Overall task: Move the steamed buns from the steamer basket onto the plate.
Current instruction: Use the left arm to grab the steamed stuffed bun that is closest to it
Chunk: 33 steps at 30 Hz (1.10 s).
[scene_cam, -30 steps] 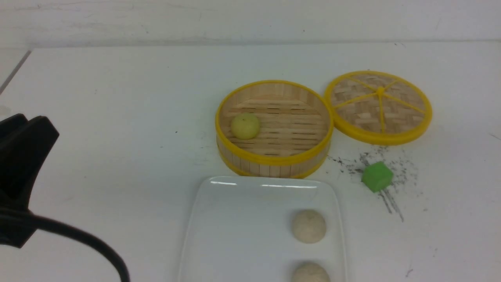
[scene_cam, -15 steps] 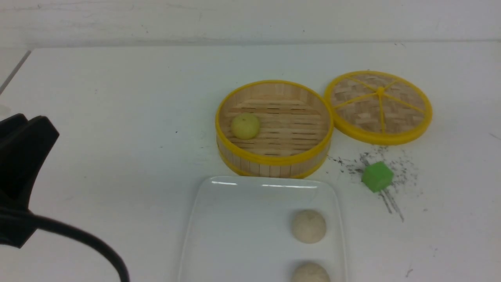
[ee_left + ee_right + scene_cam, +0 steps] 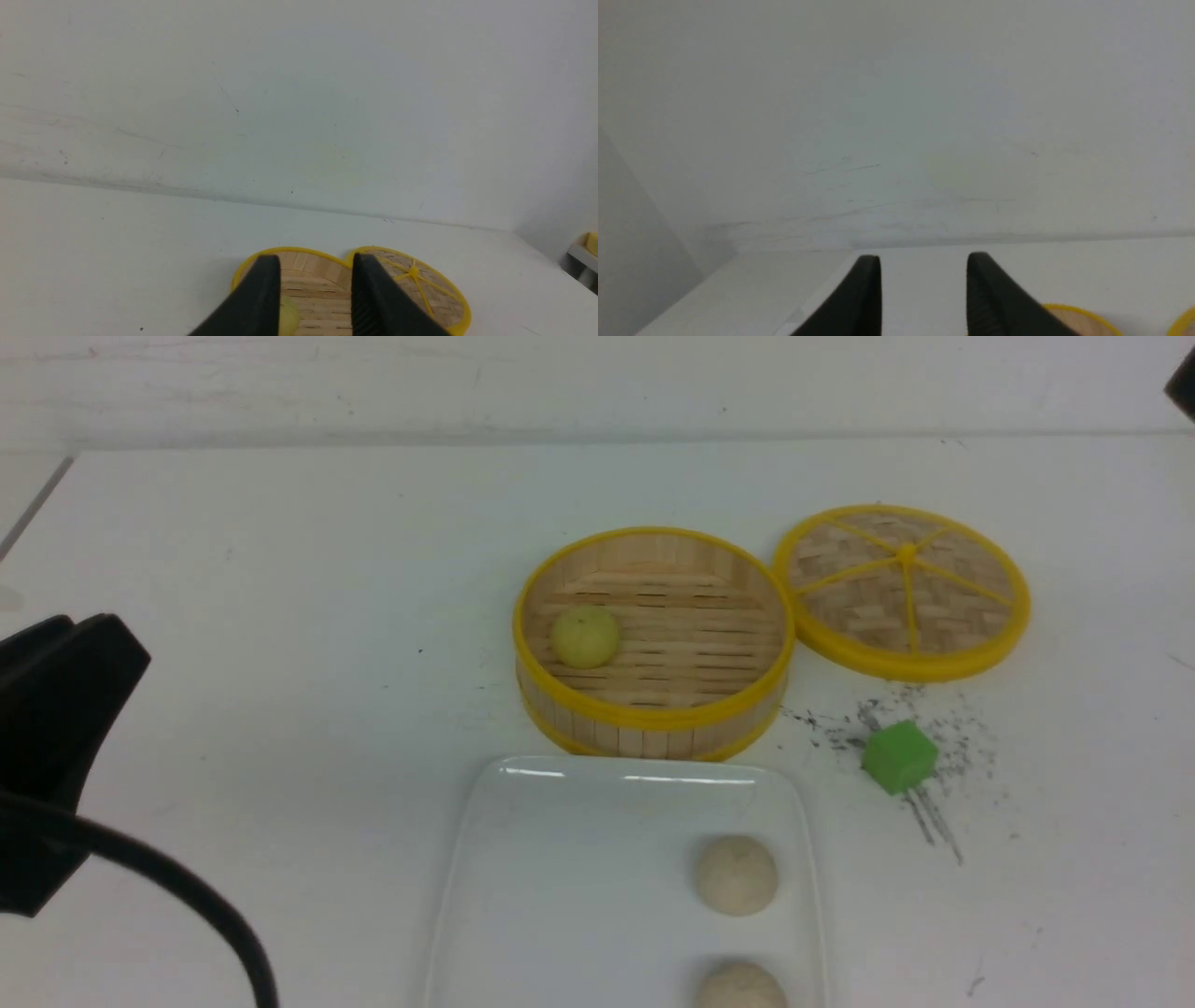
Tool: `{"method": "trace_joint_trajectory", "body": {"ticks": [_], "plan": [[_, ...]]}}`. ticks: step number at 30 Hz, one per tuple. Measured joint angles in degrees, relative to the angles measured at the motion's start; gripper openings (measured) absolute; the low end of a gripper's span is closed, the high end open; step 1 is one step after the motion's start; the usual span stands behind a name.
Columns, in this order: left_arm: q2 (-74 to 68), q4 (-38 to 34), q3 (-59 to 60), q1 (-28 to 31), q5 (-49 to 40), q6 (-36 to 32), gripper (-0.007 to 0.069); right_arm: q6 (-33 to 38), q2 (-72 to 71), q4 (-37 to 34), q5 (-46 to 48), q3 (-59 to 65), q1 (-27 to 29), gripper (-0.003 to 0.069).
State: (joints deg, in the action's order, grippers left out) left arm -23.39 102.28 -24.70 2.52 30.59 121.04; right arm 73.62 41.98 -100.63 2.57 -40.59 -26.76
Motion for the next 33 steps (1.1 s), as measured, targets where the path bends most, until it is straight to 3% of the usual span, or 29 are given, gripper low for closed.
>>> {"method": "trace_joint_trajectory", "body": {"ticks": [5,19,24,28,29,32,33], "plan": [[0.00,0.00,0.00,0.00,0.00,0.00,0.0251,-7.86,1.33,0.27,5.82,-0.01,0.00,0.0285],[0.00,0.00,0.00,0.00,-1.85,0.17,0.0251,-18.97,4.18,3.58,30.37,4.17,0.00,0.0285],[0.00,0.00,0.00,0.00,-3.02,0.17,0.0251,-18.40,4.18,15.39,40.32,4.32,0.00,0.0285],[0.00,0.00,0.00,0.00,-4.18,0.17,0.0251,-20.02,4.18,36.76,45.32,4.32,0.00,0.0285],[0.00,0.00,0.00,0.00,-4.19,0.17,0.0251,-20.19,4.18,37.75,45.39,4.32,0.00,0.0285],[0.00,0.00,0.00,0.00,-4.43,0.17,0.0251,-24.69,4.18,53.32,45.12,4.32,0.00,0.0285],[0.00,0.00,0.00,0.00,-4.43,0.17,0.0251,-24.69,4.18,54.06,45.02,4.32,0.00,0.0285]]}}
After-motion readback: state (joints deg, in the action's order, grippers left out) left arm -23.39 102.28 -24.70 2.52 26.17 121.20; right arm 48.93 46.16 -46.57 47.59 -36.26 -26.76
